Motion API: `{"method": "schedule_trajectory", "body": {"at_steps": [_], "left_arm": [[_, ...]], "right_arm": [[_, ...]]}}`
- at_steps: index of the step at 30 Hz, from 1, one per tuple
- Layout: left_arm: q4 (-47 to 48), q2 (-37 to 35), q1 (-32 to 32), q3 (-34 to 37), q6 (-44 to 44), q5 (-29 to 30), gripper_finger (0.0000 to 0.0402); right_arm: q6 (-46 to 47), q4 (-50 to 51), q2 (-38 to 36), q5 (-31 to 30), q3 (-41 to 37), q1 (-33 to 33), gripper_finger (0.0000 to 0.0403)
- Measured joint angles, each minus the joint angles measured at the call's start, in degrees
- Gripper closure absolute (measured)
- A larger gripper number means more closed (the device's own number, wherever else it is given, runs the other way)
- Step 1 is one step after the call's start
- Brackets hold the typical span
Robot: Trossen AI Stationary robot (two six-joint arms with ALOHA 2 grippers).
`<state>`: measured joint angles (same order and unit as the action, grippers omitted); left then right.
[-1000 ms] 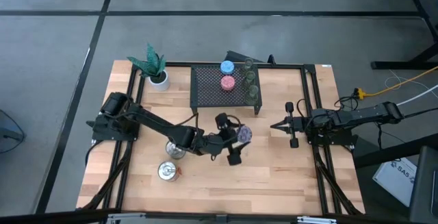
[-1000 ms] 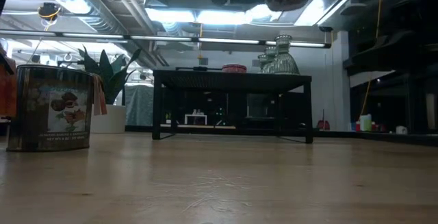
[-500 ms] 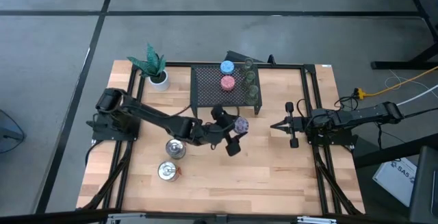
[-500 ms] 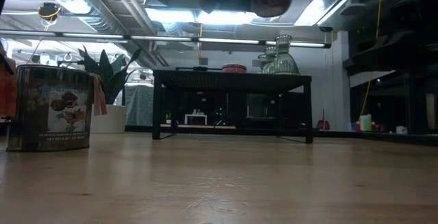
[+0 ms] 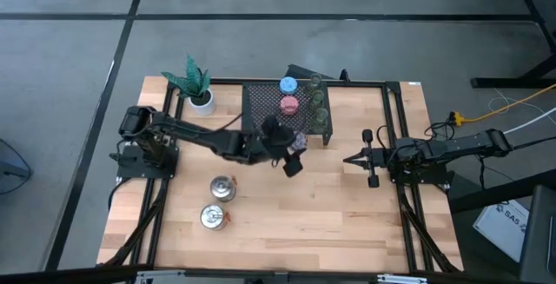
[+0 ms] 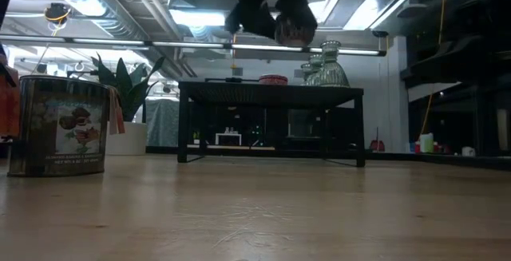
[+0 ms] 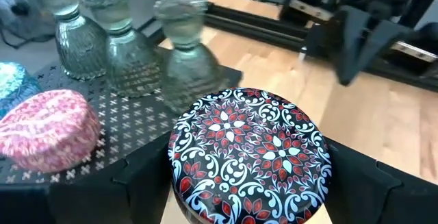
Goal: Pick & Place candle stick holders
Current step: Put the red scented candle on the shelf
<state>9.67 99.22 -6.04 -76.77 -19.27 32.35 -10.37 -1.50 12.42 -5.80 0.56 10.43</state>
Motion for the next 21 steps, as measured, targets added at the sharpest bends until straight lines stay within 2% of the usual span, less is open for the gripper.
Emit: {"method": "schedule_trajectory", "body": {"at_steps": [3, 10, 21], "left_arm": [[0.30, 0.00, 3.03, 0.00, 1.05, -3.90, 0.0109], [3.80, 0.00, 7.63, 0.55, 3.61, -5.49, 0.0109], [-13.19, -3.34, 13.64, 14.26, 8.66, -16.71, 0.0109]], "right_arm": [[0.00, 0.00, -0.01, 0.00, 0.00, -0.01, 0.0400], [0.00, 0.00, -0.01, 0.00, 0.00, 0.00, 0.0400], [0.00, 0.00, -0.02, 0.00, 0.00, 0.00, 0.0400]]}}
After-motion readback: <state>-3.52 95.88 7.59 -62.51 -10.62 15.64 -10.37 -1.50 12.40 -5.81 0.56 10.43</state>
